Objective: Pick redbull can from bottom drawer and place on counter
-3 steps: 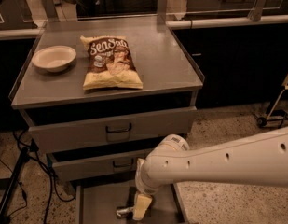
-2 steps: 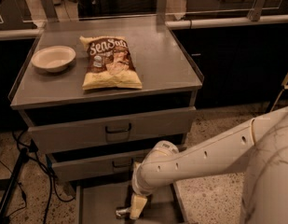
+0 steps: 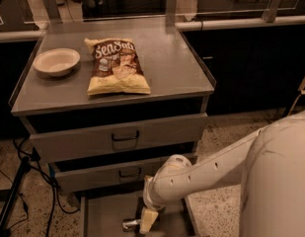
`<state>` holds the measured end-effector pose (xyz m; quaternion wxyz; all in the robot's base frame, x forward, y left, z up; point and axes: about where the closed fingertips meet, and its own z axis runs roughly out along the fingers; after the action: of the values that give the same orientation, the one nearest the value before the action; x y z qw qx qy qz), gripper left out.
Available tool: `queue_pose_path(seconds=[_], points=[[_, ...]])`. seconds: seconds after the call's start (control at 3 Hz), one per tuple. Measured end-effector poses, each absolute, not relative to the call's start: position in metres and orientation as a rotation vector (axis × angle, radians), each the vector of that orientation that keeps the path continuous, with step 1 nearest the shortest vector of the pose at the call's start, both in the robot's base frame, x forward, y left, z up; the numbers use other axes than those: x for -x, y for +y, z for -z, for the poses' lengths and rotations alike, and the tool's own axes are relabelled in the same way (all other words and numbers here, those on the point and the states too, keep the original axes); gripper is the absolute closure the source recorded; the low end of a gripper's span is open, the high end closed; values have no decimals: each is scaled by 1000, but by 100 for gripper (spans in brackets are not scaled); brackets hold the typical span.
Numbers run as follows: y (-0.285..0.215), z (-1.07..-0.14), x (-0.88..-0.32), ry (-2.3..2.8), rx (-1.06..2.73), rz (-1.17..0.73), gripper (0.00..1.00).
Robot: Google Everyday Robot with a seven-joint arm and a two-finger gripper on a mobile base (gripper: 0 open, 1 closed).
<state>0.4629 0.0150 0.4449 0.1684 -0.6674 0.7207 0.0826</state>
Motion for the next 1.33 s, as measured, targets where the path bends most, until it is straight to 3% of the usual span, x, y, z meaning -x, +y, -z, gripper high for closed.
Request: queue_pose_path(seconds=[1.33], points=[[-1,-345,-481,2084,1946,-277,0]])
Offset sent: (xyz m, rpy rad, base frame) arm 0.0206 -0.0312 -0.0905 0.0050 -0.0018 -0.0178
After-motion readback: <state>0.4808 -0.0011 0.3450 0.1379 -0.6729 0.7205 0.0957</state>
